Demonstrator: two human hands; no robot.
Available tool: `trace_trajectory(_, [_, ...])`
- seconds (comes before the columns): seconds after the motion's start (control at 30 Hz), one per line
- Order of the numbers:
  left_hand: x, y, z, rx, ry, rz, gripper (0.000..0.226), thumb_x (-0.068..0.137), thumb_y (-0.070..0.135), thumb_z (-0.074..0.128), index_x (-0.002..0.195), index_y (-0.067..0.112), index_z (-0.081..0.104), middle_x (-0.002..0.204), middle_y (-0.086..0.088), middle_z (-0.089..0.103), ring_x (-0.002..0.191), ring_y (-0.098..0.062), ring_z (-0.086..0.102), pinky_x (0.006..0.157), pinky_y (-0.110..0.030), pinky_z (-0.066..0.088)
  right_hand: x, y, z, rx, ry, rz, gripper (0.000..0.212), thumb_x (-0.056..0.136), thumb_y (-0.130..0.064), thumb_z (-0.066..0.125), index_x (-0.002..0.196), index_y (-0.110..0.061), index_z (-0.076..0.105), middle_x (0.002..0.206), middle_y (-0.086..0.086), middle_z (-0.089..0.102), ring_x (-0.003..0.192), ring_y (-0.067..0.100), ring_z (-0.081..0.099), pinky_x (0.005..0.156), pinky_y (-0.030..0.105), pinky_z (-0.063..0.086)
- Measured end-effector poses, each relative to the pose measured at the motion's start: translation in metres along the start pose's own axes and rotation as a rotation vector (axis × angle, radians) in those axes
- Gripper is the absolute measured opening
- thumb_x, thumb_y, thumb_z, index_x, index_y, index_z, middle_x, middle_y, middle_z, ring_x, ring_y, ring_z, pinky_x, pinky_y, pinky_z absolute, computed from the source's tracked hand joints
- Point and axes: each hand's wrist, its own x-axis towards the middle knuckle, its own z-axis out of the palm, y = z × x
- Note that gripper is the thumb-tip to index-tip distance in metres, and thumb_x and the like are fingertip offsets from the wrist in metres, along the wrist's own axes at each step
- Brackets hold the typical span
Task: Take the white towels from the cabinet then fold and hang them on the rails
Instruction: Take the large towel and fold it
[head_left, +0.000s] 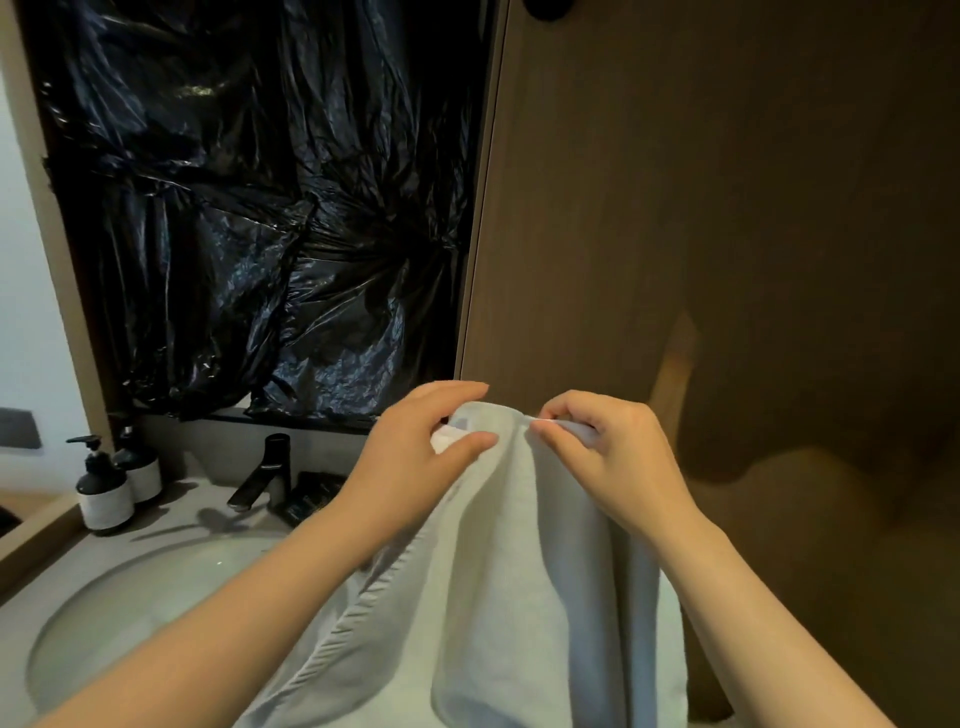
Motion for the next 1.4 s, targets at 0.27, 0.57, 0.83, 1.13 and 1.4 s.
trace_trajectory(0.27, [0.000, 0.006, 0.017, -0.258, -0.300, -0.024, 0.026, 0.093, 0.021, 0.061, 0.117, 0.029, 0.067, 0.111, 0.017, 0.069, 0.107, 0.005, 0.060, 0.092, -0.012, 0.044, -0.006, 0.000, -0.002, 0.139, -0.084, -0.035, 0.008, 0.091, -0.031, 0.066, 0.088, -0.027, 0.072, 0.081, -0.016, 0.068, 0.081, 0.007, 0.065, 0.070, 0.024, 0.052])
trace_trajectory(0.57, [0.003, 0.019, 0.019, -0.153, -0.132, -0.013, 0.011, 0.093, 0.023, 0.060, 0.089, 0.019, 0.070, 0.083, 0.009, 0.066, 0.080, -0.002, 0.059, 0.069, -0.011, 0.042, -0.009, 0.007, -0.004, 0.201, -0.012, 0.063, 0.012, 0.091, -0.035, 0.064, 0.082, -0.029, 0.070, 0.076, -0.014, 0.066, 0.077, 0.011, 0.064, 0.066, 0.033, 0.054])
trace_trajectory(0.83, [0.021, 0.010, -0.009, -0.049, 0.064, -0.068, 0.013, 0.094, 0.025, 0.057, 0.090, 0.018, 0.068, 0.087, 0.010, 0.067, 0.085, 0.001, 0.058, 0.070, -0.007, 0.042, -0.046, 0.044, 0.002, 0.182, -0.009, 0.192, 0.033, 0.095, -0.043, 0.056, 0.069, -0.023, 0.058, 0.066, -0.008, 0.058, 0.066, 0.016, 0.059, 0.056, 0.026, 0.044])
trace_trajectory(1.13, [0.039, 0.013, -0.024, 0.042, 0.254, -0.018, 0.012, 0.093, 0.023, 0.058, 0.084, 0.021, 0.064, 0.082, 0.015, 0.063, 0.087, 0.004, 0.056, 0.066, -0.003, 0.038, 0.003, 0.032, -0.044, -0.107, 0.220, 0.060, 0.016, 0.092, -0.044, 0.061, 0.082, -0.032, 0.068, 0.077, -0.022, 0.062, 0.076, 0.001, 0.060, 0.063, 0.023, 0.049])
trace_trajectory(1.4, [0.041, -0.023, -0.011, 0.280, 0.121, -0.100, 0.011, 0.098, 0.023, 0.048, 0.097, 0.020, 0.059, 0.097, 0.001, 0.060, 0.092, -0.017, 0.056, 0.072, -0.026, 0.036, -0.004, 0.037, -0.024, -0.042, 0.077, 0.112, 0.024, 0.094, -0.043, 0.056, 0.082, -0.028, 0.069, 0.073, -0.016, 0.065, 0.073, 0.004, 0.062, 0.066, 0.037, 0.056])
